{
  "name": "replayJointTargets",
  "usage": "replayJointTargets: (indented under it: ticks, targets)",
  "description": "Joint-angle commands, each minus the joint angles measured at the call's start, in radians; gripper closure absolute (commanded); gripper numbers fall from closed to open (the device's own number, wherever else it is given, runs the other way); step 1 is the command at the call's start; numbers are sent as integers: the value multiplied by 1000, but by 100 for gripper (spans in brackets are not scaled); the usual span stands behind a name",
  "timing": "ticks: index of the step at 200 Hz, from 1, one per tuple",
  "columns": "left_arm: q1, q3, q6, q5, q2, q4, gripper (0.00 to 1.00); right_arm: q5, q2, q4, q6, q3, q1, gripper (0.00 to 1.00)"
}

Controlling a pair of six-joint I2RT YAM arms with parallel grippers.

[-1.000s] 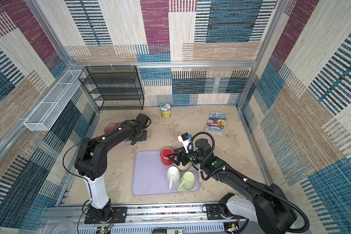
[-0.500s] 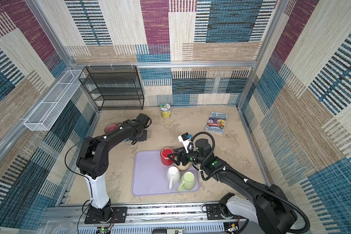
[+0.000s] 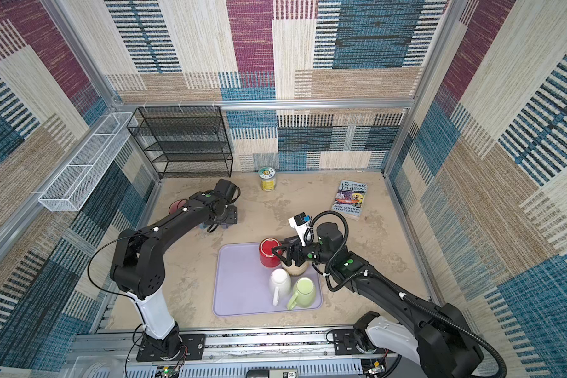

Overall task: Turn the mug right side up
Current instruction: 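Lower the lavender mug upright beside the blue mug with the left gripper, then open and raise the left gripper while the right gripper reaches toward the white mug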

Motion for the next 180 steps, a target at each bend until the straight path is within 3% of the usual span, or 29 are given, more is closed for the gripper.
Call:
replayJointTargets:
  ticks: [1,62,135,180]
  targets:
    - [-8,-20,-16,44,-70,-7,18,39,-21,-47,-7,23,2,19]
    - [-53,-105,17,198,-311,-7,14,195,-9,-350,1,124,51,20]
    - [-57,-307,16,278,-681,-7,13,424,48,-570,90,223,293,20]
    - [-57,-411,36,302,-837,-15,14,551,64,-684,191,256,368,20]
